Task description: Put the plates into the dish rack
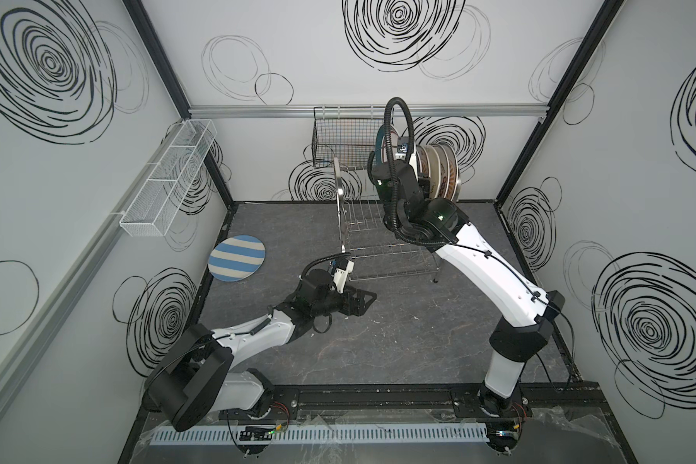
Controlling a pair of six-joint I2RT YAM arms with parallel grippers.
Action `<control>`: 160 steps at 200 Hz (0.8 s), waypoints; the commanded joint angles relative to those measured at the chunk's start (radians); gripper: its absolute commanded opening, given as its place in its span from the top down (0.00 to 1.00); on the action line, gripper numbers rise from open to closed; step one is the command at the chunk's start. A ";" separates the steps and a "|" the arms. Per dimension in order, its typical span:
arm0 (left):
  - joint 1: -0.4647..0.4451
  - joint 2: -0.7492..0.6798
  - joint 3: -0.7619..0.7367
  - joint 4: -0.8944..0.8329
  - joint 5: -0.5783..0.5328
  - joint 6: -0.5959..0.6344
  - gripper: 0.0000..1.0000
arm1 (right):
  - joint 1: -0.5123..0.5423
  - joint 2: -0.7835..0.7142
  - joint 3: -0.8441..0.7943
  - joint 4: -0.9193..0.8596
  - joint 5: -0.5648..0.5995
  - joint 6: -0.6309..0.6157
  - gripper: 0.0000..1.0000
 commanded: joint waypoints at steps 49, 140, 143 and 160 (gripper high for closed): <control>0.103 -0.126 -0.027 -0.035 -0.245 0.030 0.04 | -0.020 -0.025 -0.019 0.067 -0.007 0.026 1.00; 0.065 0.077 -0.043 0.313 -0.063 0.087 0.04 | -0.040 -0.052 -0.049 0.087 -0.062 0.023 1.00; 0.060 0.077 -0.043 0.312 -0.061 0.099 0.04 | -0.040 -0.055 -0.052 0.087 -0.060 0.024 1.00; 0.027 0.072 -0.040 0.302 -0.053 0.125 0.04 | -0.041 -0.060 -0.063 0.094 -0.057 0.025 1.00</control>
